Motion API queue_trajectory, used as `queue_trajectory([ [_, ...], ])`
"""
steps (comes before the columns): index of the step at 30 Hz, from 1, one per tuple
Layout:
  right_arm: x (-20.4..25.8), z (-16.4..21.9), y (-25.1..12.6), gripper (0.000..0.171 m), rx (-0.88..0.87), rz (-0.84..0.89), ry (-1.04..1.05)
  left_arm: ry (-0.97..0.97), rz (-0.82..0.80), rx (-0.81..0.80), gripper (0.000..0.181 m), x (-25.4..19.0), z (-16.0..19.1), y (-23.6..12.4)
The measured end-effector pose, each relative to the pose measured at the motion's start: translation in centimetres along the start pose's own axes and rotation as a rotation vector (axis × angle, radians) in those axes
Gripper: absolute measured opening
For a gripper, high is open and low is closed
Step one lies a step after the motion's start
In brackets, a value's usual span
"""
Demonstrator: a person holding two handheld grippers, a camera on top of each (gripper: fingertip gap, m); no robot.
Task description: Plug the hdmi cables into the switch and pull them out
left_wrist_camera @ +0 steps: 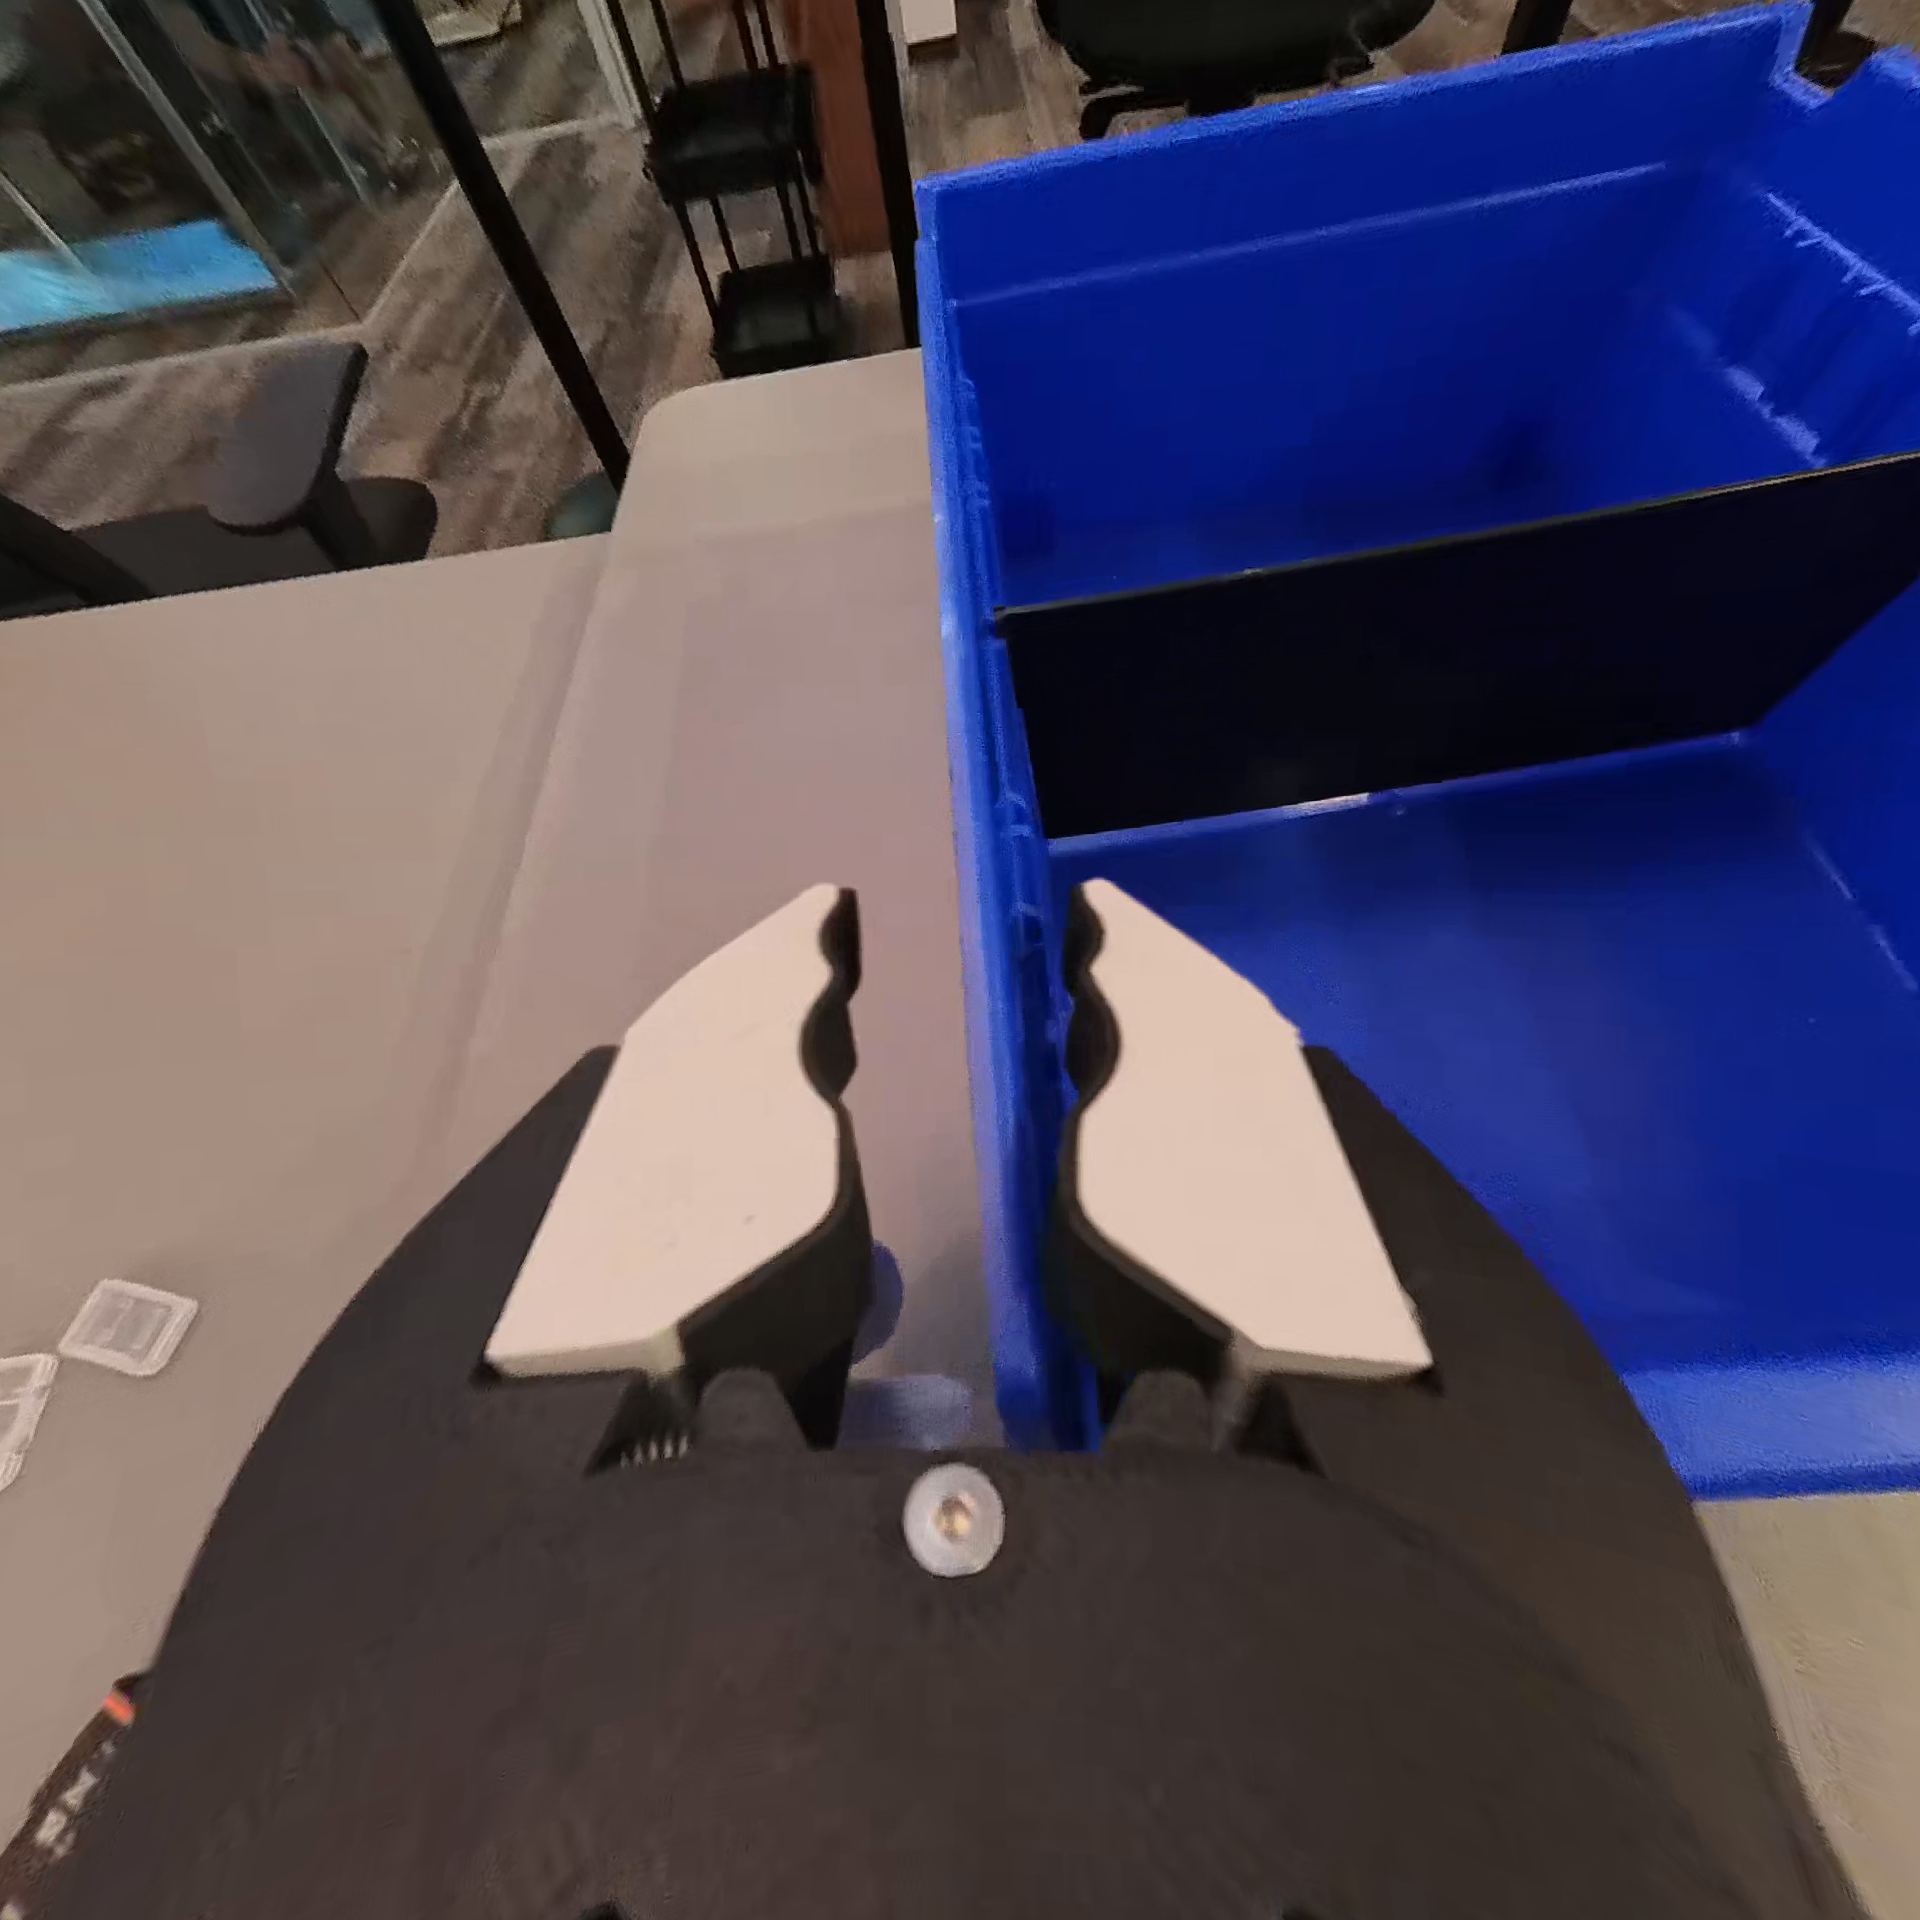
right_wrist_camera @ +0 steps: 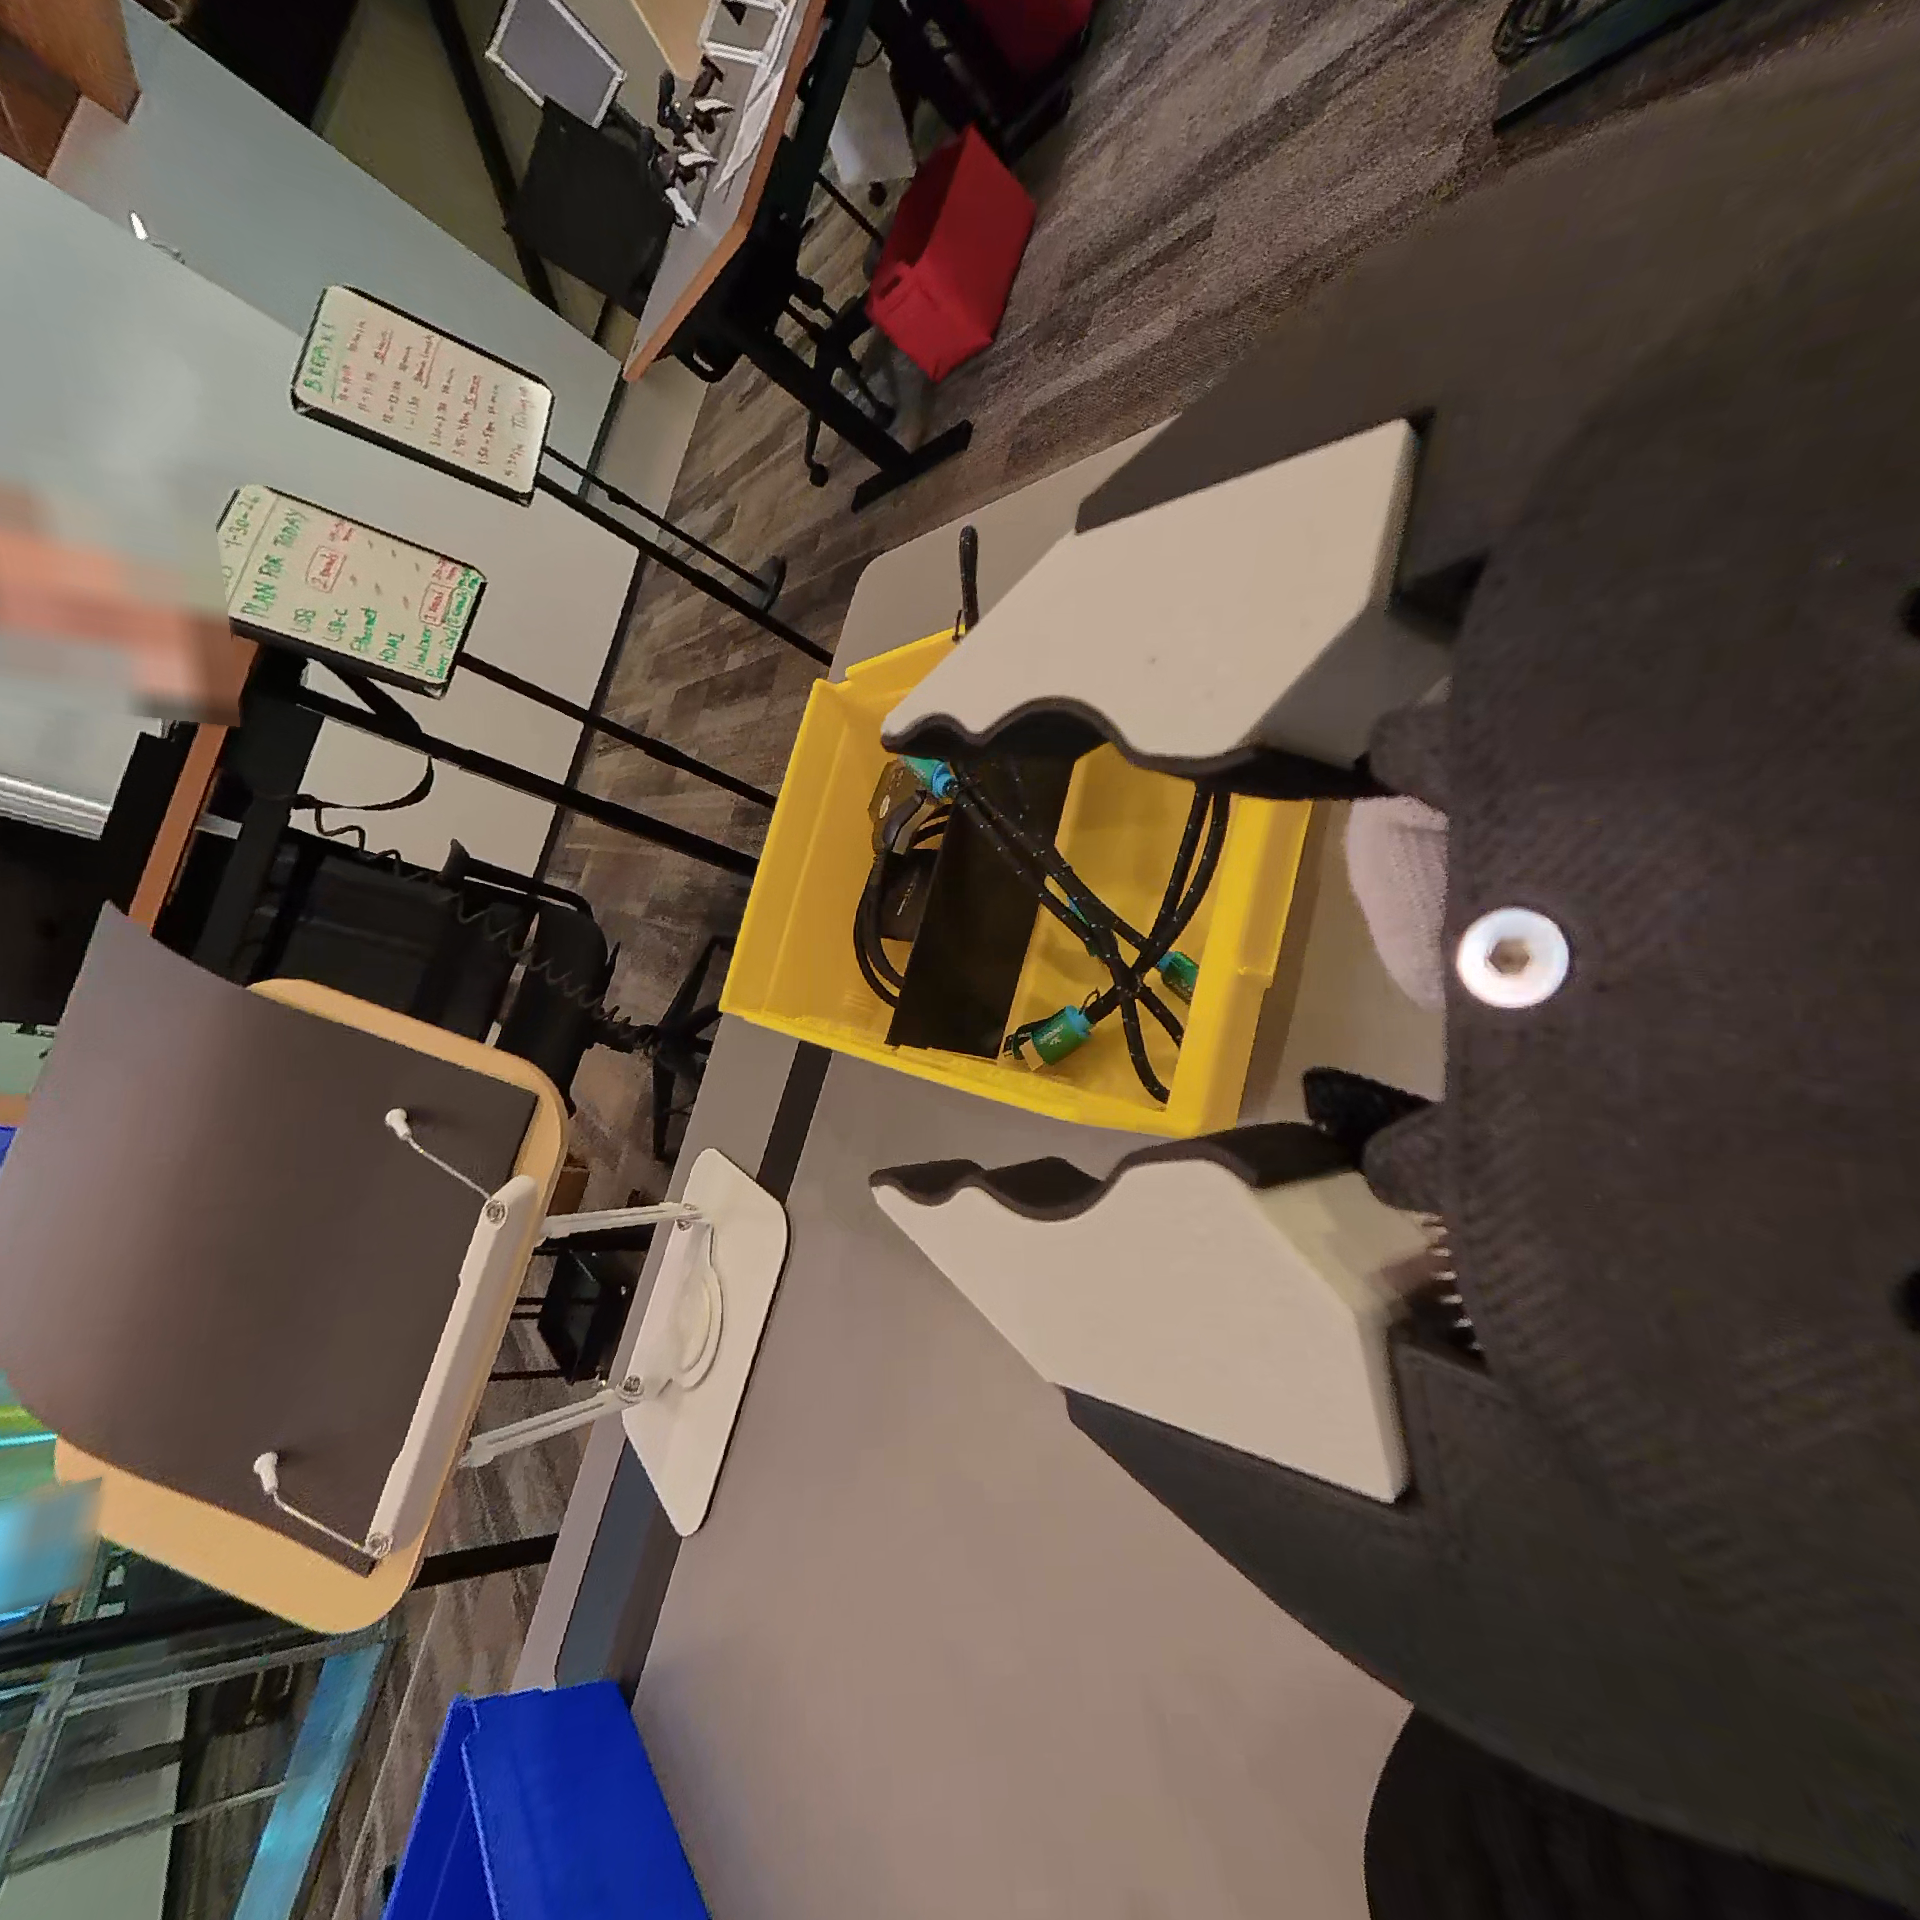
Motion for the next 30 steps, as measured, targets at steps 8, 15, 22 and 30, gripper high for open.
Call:
queue_trajectory([
  [8,-1.3,1.5,0.2,0.075,0.033,0.021,0.012,-0.062,0.101,0.038,0.006,-0.4,0.0,0.4],
  [15,-2.9,3.2,-0.3,0.075,0.085,0.081,0.002,-0.077,0.124,0.037,0.006,-0.2,0.5,-0.6],
  [22,-5.9,7.7,1.5,0.085,0.24,0.141,0.048,-0.055,0.151,0.04,0.006,-0.1,1.5,-2.5],
  [30,-10.5,14.7,5.8,0.1,0.362,0.218,0.189,-0.07,0.16,-0.005,0.006,0.4,2.6,-4.4],
])
Point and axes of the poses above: each gripper's, where its closed fingertips meet, y out along the fingers, z out of its underside, x = y × z across the jaws, the point moved 10 cm from there along -y, back along the fingers, and after that the axes turned 13 degrees about -y, right-handed, at the moved point
